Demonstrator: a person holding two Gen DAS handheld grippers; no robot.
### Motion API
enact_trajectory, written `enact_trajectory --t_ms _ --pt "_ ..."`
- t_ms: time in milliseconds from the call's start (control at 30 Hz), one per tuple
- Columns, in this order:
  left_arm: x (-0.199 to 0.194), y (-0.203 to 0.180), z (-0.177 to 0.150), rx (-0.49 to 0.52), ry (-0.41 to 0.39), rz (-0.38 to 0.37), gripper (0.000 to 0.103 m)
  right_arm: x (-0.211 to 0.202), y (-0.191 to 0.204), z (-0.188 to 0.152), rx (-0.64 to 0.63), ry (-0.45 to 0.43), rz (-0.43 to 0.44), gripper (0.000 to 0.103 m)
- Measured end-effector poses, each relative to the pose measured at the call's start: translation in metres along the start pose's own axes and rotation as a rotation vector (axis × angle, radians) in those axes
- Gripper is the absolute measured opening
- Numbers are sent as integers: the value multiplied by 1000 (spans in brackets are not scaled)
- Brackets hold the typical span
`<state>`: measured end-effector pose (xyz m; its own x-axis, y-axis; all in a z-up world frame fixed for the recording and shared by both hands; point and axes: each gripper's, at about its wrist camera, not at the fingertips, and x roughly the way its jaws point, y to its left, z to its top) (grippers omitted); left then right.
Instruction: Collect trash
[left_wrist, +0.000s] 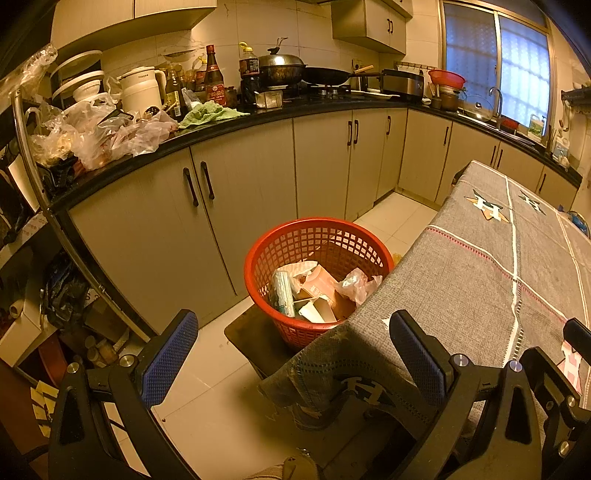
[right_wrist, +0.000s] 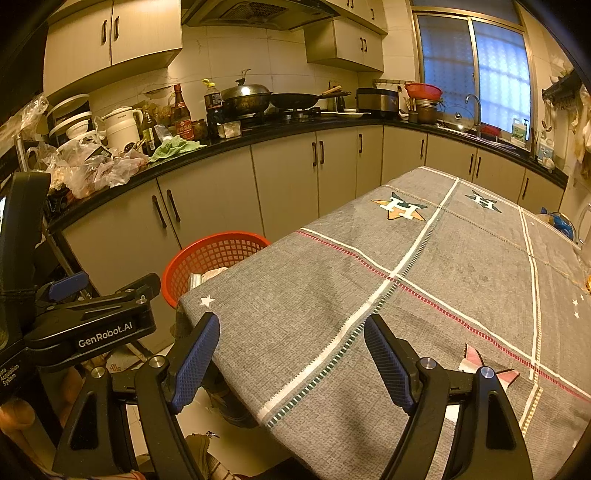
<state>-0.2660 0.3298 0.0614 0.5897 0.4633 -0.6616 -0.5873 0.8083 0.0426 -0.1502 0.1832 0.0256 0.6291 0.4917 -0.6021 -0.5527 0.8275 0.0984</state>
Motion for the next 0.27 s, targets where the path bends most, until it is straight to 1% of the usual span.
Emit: enact_trajectory --t_ms 167,267 --pt "1 6 0 -17 -4 30 103 1 0 -1 -3 12 4 85" --pt "2 8 2 -25 6 25 103 1 -2 -2 1 16 6 85"
